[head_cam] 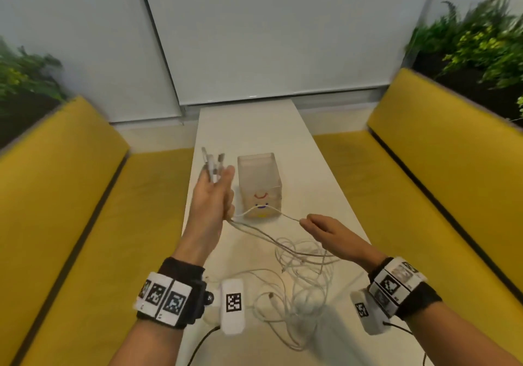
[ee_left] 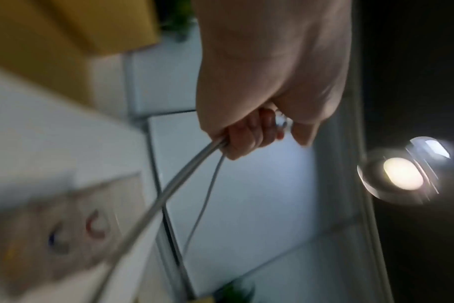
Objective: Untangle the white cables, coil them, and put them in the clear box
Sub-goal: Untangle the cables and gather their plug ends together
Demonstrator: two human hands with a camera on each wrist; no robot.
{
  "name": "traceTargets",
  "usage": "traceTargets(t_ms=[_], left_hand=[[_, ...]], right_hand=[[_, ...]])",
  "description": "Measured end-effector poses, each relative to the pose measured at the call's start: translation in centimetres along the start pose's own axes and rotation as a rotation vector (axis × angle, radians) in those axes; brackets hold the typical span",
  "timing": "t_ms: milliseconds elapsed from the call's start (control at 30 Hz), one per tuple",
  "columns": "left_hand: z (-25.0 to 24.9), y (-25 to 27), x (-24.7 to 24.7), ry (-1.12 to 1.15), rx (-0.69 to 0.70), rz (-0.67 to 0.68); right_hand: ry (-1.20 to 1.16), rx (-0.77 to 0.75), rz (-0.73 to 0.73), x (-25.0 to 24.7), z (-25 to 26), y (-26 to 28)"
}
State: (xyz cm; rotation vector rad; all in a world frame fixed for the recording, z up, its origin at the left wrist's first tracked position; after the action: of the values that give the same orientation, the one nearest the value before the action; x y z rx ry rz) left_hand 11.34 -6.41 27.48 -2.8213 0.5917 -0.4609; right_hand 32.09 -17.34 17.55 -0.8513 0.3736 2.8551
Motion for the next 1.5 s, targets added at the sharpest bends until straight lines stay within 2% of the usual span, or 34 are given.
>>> traceTargets(t_ms=[67, 133, 200, 300, 367, 467, 567, 667, 833, 900, 933, 1000, 1066, 1166, 1266, 1333, 1400, 1500], left_hand=[[0.7, 1.6, 3.2, -0.292, 0.059, 0.245], [2.3, 2.9, 5.5, -0.457, 0.076, 0.412], [2.6, 3.3, 6.4, -0.533, 0.088, 0.483], [1.3, 2.6, 6.0, -0.639, 0.175, 0.474], [-0.7, 1.4, 4.5, -0.648, 0.251, 0.332], [-3.8, -0.6, 0.8, -0.443, 0.295, 0.027], [-6.9, -1.8, -2.0, -0.426, 0.393, -0.144], [-8.2, -2.7, -5.7, -0.226, 0.367, -0.408], [-8.1, -1.9, -8.2, -0.119, 0.377, -0.617], [-7.7, -1.9, -8.4, -0.055, 0.33, -0.641], [-7.6, -2.1, -8.3, -0.104, 0.298, -0.608], [-7.9, -2.6, -7.6, -0.37, 0.255, -0.477], [-8.7, -2.1, -5.8, -0.579, 0.348, -0.363], [-9.2, -0.6, -1.2, -0.723, 0.493, -0.16], [-6.6, 0.7, 3.9, -0.713, 0.392, 0.197], [-4.2, 1.8, 6.8, -0.683, 0.297, 0.41], [-1.6, 2.2, 8.2, -0.751, 0.214, 0.519], [0.7, 1.8, 7.7, -0.777, 0.15, 0.526]], right_hand=[[0.044, -0.066, 0.037, 0.0, 2.9, 0.5], [-0.011, -0.137, 0.124, 0.1, 6.0, 1.4], [-0.087, -0.173, 0.193, -0.2, 8.3, 2.2], [-0.134, -0.236, 0.189, -1.1, 9.8, 2.7], [-0.153, -0.225, 0.181, -1.3, 9.0, 2.5], [-0.198, -0.102, 0.138, -1.1, 5.3, 1.8], [-0.227, 0.025, 0.126, -0.7, 0.9, 1.2], [-0.151, 0.114, 0.072, -1.2, -2.7, 1.3], [-0.095, 0.128, -0.038, -3.5, -4.6, 1.3], [-0.088, 0.117, -0.07, -3.8, -4.3, 1.2], [-0.1, 0.105, -0.082, -3.8, -4.0, 1.2], [-0.109, 0.08, -0.094, -3.8, -3.0, 0.9], [-0.064, 0.086, -0.085, -3.8, -1.5, 0.3], [0.089, 0.133, -0.021, -3.6, 0.8, -0.5], [0.248, 0.163, 0.009, -3.5, 3.3, -0.6], [0.23, 0.122, 0.036, -3.1, 5.2, -0.5], [0.16, 0.026, 0.094, -2.5, 7.0, -0.1], [0.064, -0.083, 0.119, -2.8, 8.9, 1.3]])
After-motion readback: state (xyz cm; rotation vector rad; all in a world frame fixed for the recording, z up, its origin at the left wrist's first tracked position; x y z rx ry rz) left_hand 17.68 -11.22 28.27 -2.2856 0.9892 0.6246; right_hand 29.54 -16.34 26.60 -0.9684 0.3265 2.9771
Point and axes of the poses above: each hand's wrist, its own y-axis away from the middle knuckle, its own x-axis out of the palm, z = x × y, the point moved 7 cm from there along -y, towards the middle knuckle, and after that the axes turned 11 degrees about x, right-handed, at the moved point
